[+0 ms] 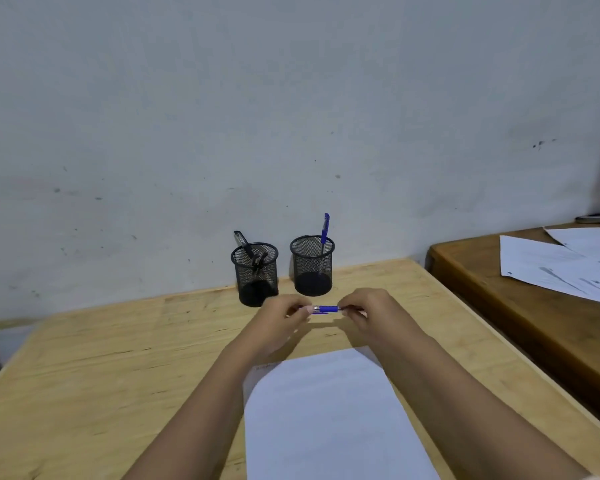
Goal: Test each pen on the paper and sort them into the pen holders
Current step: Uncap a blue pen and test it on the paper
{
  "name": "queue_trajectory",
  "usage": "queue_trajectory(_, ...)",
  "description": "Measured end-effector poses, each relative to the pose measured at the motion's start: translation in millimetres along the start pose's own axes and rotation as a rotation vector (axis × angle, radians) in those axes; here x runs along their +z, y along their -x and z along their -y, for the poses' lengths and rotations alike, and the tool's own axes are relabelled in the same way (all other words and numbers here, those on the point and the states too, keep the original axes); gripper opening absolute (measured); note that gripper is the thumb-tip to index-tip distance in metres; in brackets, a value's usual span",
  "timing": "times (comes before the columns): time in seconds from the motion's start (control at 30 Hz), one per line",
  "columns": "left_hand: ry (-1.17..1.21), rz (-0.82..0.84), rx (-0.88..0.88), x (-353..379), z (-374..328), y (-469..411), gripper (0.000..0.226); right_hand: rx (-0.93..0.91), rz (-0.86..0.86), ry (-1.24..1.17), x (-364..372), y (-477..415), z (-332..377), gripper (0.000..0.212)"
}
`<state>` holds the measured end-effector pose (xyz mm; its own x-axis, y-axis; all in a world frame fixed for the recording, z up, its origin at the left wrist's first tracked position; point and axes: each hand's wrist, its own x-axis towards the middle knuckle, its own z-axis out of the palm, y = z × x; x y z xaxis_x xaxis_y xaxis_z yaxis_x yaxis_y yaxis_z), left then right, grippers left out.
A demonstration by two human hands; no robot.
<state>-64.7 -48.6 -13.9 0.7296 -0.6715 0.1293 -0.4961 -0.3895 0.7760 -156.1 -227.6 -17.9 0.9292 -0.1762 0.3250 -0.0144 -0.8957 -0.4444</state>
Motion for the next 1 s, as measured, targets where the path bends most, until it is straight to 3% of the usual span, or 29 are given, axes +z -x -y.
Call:
queue_trajectory(0.13, 0.144, -0.092, 0.078, -22.9, -7.0, 15.0, 0.008, 0.040, -0.025, -0.339, -25.2, 8.6, 19.6, 0.012)
queue_trajectory(0.37, 0.453, -0.196, 0.135, -42.1, -12.9, 51.5, 0.018, 0.158, -0.168, -1.110, -31.9, 28.1, 55.0, 0.009)
queue_trajectory(0.83, 0.387, -0.274, 0.160, -66.2, -2.5, 92.3, 0.017, 0.037, -0.065, -1.095, 2.6, 14.2, 113.2, 0.012)
queue_trajectory(0.93, 0.453, -0.500, 0.118, -102.5, 23.7, 107.3, 0.029, 0.119, -0.320, -1.258, -15.9, 17.9, 87.7, 0.013)
queue_trajectory(0.97, 0.485, -0.614, 0.079, -122.4, 39.8, 116.4, 0.024, 0.155, -0.410, -1.351, -27.7, 21.6, 69.5, 0.010)
queue_trajectory(1.0, 0.497, -0.697, 0.037, -141.7, 54.0, 126.5, 0.016, 0.179, -0.464, -1.396, -38.9, 25.8, 54.6, 0.022)
